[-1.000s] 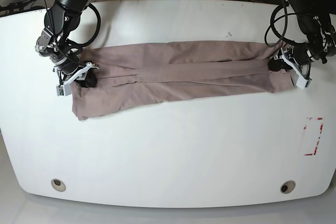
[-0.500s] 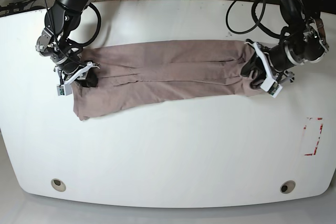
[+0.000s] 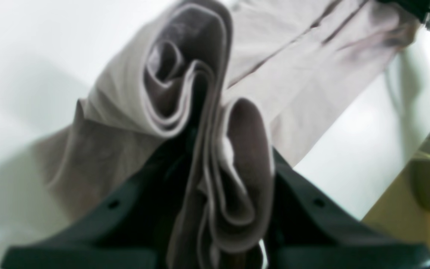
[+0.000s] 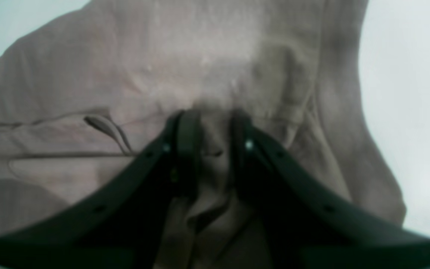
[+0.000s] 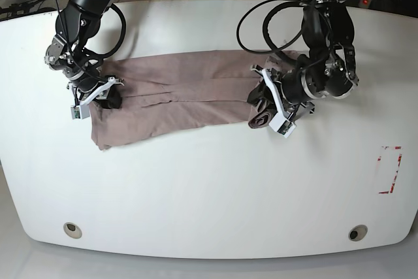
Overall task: Fold the T-shirt properly
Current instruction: 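Fold the strip end held by the left gripper toward the right gripper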
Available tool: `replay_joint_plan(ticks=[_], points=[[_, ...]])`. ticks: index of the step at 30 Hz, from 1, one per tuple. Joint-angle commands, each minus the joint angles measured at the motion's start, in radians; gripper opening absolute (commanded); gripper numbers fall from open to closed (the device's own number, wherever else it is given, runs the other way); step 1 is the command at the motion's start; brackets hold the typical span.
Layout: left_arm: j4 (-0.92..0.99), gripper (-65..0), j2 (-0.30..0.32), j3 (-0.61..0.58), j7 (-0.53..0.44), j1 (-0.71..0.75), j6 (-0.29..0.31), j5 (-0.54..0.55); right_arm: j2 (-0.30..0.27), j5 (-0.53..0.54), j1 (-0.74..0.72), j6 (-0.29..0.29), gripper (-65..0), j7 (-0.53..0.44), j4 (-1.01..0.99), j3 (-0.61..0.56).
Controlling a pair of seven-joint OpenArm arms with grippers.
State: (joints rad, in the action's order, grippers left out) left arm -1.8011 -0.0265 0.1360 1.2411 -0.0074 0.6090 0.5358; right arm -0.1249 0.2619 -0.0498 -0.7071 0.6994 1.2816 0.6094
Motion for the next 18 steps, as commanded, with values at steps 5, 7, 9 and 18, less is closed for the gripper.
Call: replay_joint_plan(ticks=[5,7,9,18], points=[[0.077,-58.2,-0.014,-0.059,-0.024,-0.078,-0.004,0.005,-0.003,-0.054,0.008,0.009,-51.2,0.064,-0.006,-0.003],[0.086,-58.2,-0.019,-0.069,-0.027,-0.084,-0.005,0.005,-0.003,-0.054,0.008,0.009,-51.2,0.064,-0.006,-0.004],[0.114,-57.5,-0.046,-0.082,-0.027,-0.088,-0.005,0.005,-0.003,-0.054,0.006,0.009,-51.2,0.064,-0.006,-0.004],[0.166,-25.3,-0.063,-0.166,-0.025,-0.15,-0.057,0.008,-0.002,-0.054,0.005,0.009,-51.2,0.064,-0.007,-0.006]])
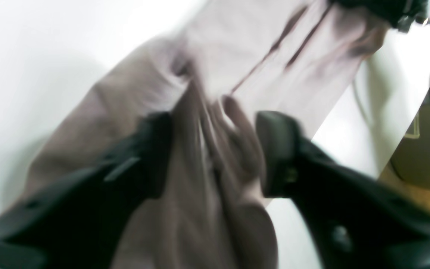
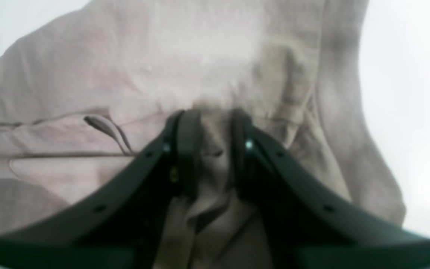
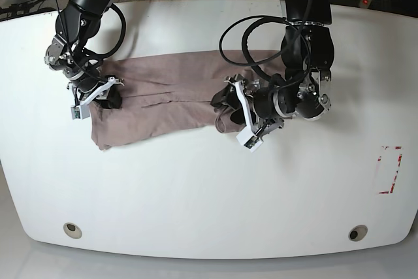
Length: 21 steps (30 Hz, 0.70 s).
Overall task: Fold the T-shirt properly
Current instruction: 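Fold the strip end held by the left gripper toward the right gripper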
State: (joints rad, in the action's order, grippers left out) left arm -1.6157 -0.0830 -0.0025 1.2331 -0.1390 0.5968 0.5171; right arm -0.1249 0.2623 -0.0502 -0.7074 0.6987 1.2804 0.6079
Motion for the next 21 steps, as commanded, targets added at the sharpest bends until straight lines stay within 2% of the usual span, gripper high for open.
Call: replay_joint_plan(ticks=[1,5,8,13,17,19,21], points=[[-0.019,-23.6,-0.007,-0.05,-0.017,-0.02,-0.064,0.031,-0.002,-0.054,0.005,0.009,-51.2,0.065,-0.006,-0.004],[-0.085,-22.2,-0.004,-0.179,-0.014,-0.057,-0.085,0.062,-0.002,-0.059,0.005,0.009,-51.2,0.065,-0.006,-0.004],[-0.168,-21.9,0.002,-0.21,-0.014,-0.06,-0.082,0.062,-0.002,-0.06,0.005,0.009,-51.2,0.065,-0.006,-0.004],[-0.191,-22.2,0.05,-0.166,-0.014,-0.063,-0.065,0.028,-0.002,-0.054,0.005,0.009,-51.2,0.069,0.0,-0.004],[-0.191,-22.2,0.119,-0.136,-0.014,-0.049,-0.064,-0.041,-0.002,-0.045,-0.01,0.009,-50.3,0.138,0.064,-0.003],[-0.192,-22.2,0.168,-0.135,-0.022,-0.007,-0.064,-0.062,-0.002,0.004,-0.014,0.009,-45.7,0.195,0.133,-0.001],[-0.192,-22.4,0.205,-0.121,-0.028,0.022,-0.064,-0.07,-0.006,0.061,-0.017,0.009,-35.8,0.252,0.18,0.0]])
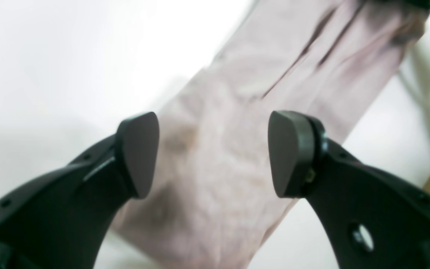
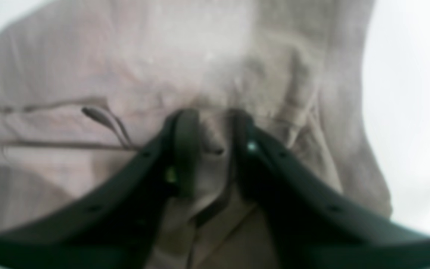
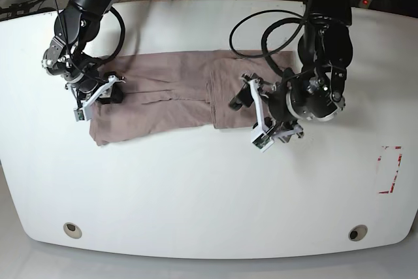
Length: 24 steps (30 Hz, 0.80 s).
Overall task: Fold the T-shirt properly
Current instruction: 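Fold the strip end held by the left gripper toward the right gripper, then grasp the folded shirt with both grippers and fold it again inward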
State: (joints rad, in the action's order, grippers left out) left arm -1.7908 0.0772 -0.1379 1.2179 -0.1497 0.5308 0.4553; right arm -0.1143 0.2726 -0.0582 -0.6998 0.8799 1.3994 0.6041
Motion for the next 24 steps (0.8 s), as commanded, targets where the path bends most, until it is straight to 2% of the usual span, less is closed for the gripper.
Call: replay_joint_plan(ticks=[1,5,7,11,17,20,24], points=[[-0.017,-22.4,0.065,0.039,-0.025,0.058,0.002,-0.003,-0.02,0.089,-0.01,0.002,-28.9,0.098,0.085,0.006],[-0.016,-22.4,0.112,0.114,-0.115,0.158,0.004,0.001,-0.038,0.195,-0.056,0.002,-8.1,0.215,0.128,0.084],[-0.014,-22.9,0.134,0.122,-0.158,0.189,0.004,0.001,-0.058,0.227,-0.09,0.002,-5.1,0.261,0.125,0.133],[-0.01,-32.9,0.16,0.126,-0.244,0.235,0.004,-0.002,-0.086,0.236,-0.168,0.002,-5.4,0.308,0.062,0.23],[0.036,-50.0,0.158,0.129,-0.27,0.233,0.004,-0.005,-0.219,0.245,-0.268,0.002,-5.4,0.305,-0.262,0.248],[0.07,-54.2,0.158,0.131,-0.273,0.233,0.004,-0.005,-0.235,0.245,-0.279,0.002,-5.4,0.279,-0.352,0.245],[0.082,-54.3,0.158,0.131,-0.273,0.233,0.004,0.0,-0.216,0.247,-0.249,0.002,-5.4,0.255,-0.381,0.239]])
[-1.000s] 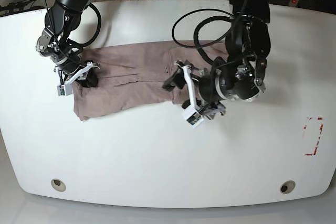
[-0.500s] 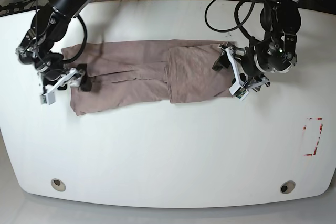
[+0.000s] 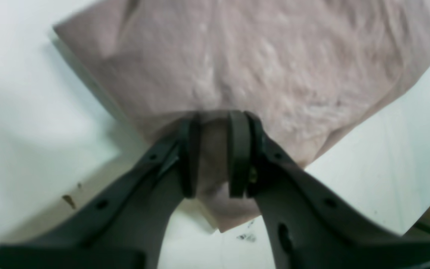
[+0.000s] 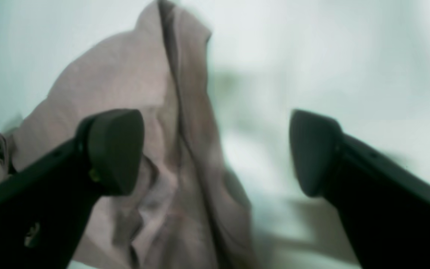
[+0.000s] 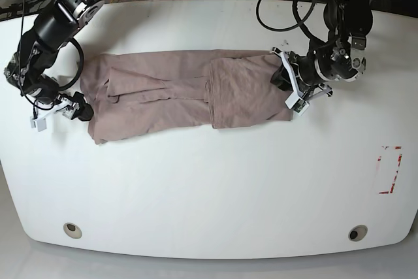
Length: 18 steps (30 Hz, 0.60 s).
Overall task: Fold the T-shirt properly
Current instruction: 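Grasp the folded shirt with both grippers and fold it again inward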
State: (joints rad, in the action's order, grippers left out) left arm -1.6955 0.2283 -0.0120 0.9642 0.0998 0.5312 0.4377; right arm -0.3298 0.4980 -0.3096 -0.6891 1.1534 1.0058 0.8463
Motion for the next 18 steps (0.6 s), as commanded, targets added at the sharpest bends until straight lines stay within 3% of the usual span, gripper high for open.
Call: replay_joint_plan(ticks=[1,5,9,12,16,18], points=[[-0.013,-54.3,0.007,0.005,-0.02,-0.016,0.004,0.017,0.021,0.023,0.016,-0.009,-5.4,-0.017,0.018,-0.005],[0.001,-54.3,0.007,0.005,-0.02,-0.015,0.004,0.013,0.107,0.081,0.074,-0.009,-9.0,0.013,0.117,-0.048],[0.045,-54.3,0.007,0.005,-0.02,-0.016,0.004,0.013,0.185,0.124,0.131,-0.009,-20.8,0.013,0.227,-0.103],[0.065,-54.3,0.007,0.005,-0.02,-0.016,0.004,0.017,0.229,0.121,0.145,-0.009,-37.7,0.009,0.284,-0.114],[0.071,-54.3,0.007,0.001,-0.021,-0.016,0.004,0.011,0.231,0.13,0.145,-0.009,-63.3,-0.017,0.298,-0.12],[0.081,-54.3,0.006,0.001,-0.021,-0.016,0.002,0.011,0.229,0.123,0.146,-0.009,-65.0,-0.026,0.336,-0.12]])
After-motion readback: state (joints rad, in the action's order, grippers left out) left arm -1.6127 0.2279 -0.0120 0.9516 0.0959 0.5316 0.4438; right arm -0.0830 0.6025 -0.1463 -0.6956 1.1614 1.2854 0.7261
